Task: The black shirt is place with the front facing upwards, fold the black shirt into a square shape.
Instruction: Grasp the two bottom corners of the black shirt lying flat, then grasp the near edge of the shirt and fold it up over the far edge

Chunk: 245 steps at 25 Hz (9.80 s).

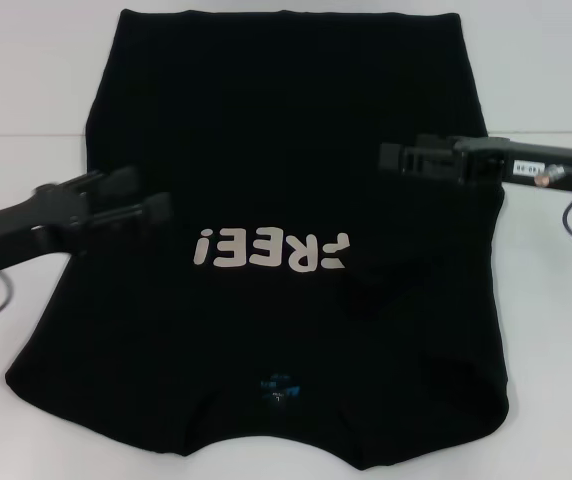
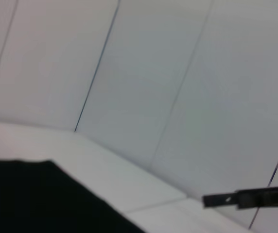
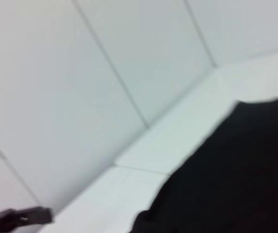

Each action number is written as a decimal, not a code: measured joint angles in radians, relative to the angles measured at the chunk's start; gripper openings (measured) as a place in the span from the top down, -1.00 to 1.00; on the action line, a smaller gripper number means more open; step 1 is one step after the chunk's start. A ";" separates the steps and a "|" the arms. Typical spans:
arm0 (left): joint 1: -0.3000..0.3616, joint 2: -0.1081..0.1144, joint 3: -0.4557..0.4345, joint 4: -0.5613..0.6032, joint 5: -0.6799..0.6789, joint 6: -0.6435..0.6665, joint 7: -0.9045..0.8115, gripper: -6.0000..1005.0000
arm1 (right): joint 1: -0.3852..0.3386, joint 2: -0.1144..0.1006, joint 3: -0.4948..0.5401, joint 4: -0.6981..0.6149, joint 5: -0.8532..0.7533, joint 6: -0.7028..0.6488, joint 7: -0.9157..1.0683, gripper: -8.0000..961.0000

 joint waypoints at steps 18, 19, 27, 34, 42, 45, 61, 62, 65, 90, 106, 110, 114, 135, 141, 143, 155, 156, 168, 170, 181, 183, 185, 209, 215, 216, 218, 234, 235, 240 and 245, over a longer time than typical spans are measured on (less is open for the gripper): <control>0.121 0.051 -0.127 0.198 0.422 -0.020 -0.369 -0.74 | 0.006 -0.001 0.001 0.077 0.074 -0.024 -0.072 -0.96; 0.121 0.052 -0.134 0.199 0.441 -0.023 -0.381 -0.74 | 0.008 -0.002 0.001 0.077 0.074 -0.024 -0.072 -0.96; 0.105 0.054 -0.143 0.187 0.547 -0.071 -0.461 -0.74 | 0.021 -0.017 0.001 0.076 0.075 -0.026 -0.065 -0.96; 0.068 0.056 -0.138 0.135 0.625 -0.103 -0.477 -0.74 | 0.023 -0.025 0.001 0.073 0.075 -0.032 -0.049 -0.96; 0.045 0.053 -0.124 0.123 0.668 -0.089 -0.484 -0.74 | 0.023 -0.026 0.001 0.067 0.076 -0.034 -0.040 -0.96; 0.040 0.054 -0.104 0.123 0.669 -0.066 -0.484 -0.74 | 0.023 -0.026 0.001 0.066 0.075 -0.034 -0.034 -0.96; 0.006 0.050 -0.073 0.125 0.671 -0.062 -0.485 -0.69 | 0.022 -0.025 0.001 0.067 0.072 -0.036 -0.033 -0.96; 0.006 0.052 -0.070 0.128 0.672 -0.066 -0.487 -0.69 | 0.022 -0.026 0.001 0.067 0.072 -0.036 -0.033 -0.96; 0.010 0.058 -0.072 0.134 0.673 -0.066 -0.491 -0.63 | 0.022 -0.025 0.001 0.068 0.072 -0.036 -0.033 -0.96; -0.012 0.065 -0.070 0.171 0.748 -0.076 -0.529 -0.57 | 0.023 -0.030 0.004 0.064 0.076 -0.039 -0.032 -0.93; -0.035 0.050 -0.031 0.188 0.802 -0.111 -0.557 0.52 | 0.025 -0.036 0.012 0.068 0.075 -0.044 -0.031 -0.91; -0.036 0.050 -0.032 0.190 0.798 -0.109 -0.559 0.81 | 0.022 -0.043 0.012 0.069 0.071 -0.041 -0.019 -0.91; -0.038 0.045 -0.041 0.200 0.786 -0.095 -0.558 0.93 | 0.010 -0.069 0.012 0.066 0.064 -0.046 0.010 -0.90; -0.041 0.013 -0.042 0.201 0.743 -0.088 -0.548 0.98 | 0.004 -0.184 0.012 0.060 -0.521 -0.295 0.461 -0.86; -0.043 0.013 -0.042 0.201 0.743 -0.089 -0.543 0.97 | 0.031 -0.142 0.003 0.060 -0.583 -0.285 0.462 -0.85; -0.043 0.013 -0.042 0.201 0.742 -0.089 -0.542 0.97 | 0.041 -0.135 -0.001 0.060 -0.595 -0.291 0.465 -0.85; -0.043 0.014 -0.042 0.198 0.740 -0.090 -0.542 0.96 | 0.096 -0.099 -0.032 -0.006 -0.676 -0.312 0.507 -0.85; -0.043 0.014 -0.042 0.198 0.739 -0.090 -0.542 0.96 | 0.102 -0.094 -0.032 -0.007 -0.686 -0.311 0.507 -0.85; -0.047 0.013 -0.041 0.193 0.739 -0.103 -0.541 0.95 | 0.108 -0.075 -0.034 -0.004 -0.702 -0.304 0.503 -0.85; -0.047 0.014 -0.040 0.192 0.739 -0.104 -0.540 0.95 | 0.107 -0.073 -0.035 -0.004 -0.702 -0.302 0.501 -0.85; -0.047 0.015 -0.042 0.190 0.739 -0.107 -0.527 0.94 | 0.127 -0.038 -0.097 -0.025 -0.768 -0.259 0.536 -0.29; -0.048 0.016 -0.042 0.190 0.739 -0.107 -0.527 0.94 | 0.128 -0.037 -0.097 -0.027 -0.769 -0.257 0.537 -0.16; -0.048 0.016 -0.042 0.190 0.739 -0.107 -0.527 0.94 | 0.128 -0.037 -0.097 -0.027 -0.770 -0.257 0.537 -0.03; -0.014 0.034 -0.201 0.191 0.658 0.057 -0.532 0.92 | -0.129 0.001 0.006 -0.226 -0.668 -0.318 0.478 0.86; 0.023 0.032 -0.211 0.191 0.635 0.093 -0.539 0.91 | -0.178 -0.006 0.072 -0.247 -0.670 -0.340 0.439 0.86; 0.027 0.031 -0.217 0.190 0.635 0.101 -0.539 0.91 | -0.183 -0.008 0.081 -0.249 -0.670 -0.345 0.435 0.86; 0.034 0.028 -0.230 0.183 0.634 0.121 -0.535 0.91 | -0.194 -0.011 0.101 -0.254 -0.671 -0.355 0.423 0.86; 0.102 0.017 -0.251 0.094 0.614 0.243 -0.469 0.90 | -0.313 -0.021 0.339 -0.306 -0.673 -0.464 0.302 0.86; 0.109 0.016 -0.251 0.091 0.614 0.249 -0.465 0.90 | -0.320 -0.021 0.352 -0.306 -0.673 -0.470 0.296 0.86; 0.138 0.014 -0.253 0.086 0.611 0.266 -0.467 0.89 | -0.357 -0.019 0.405 -0.306 -0.673 -0.499 0.271 0.86; 0.157 0.017 -0.255 0.059 0.609 0.298 -0.471 0.89 | -0.386 -0.015 0.426 -0.297 -0.674 -0.503 0.261 0.86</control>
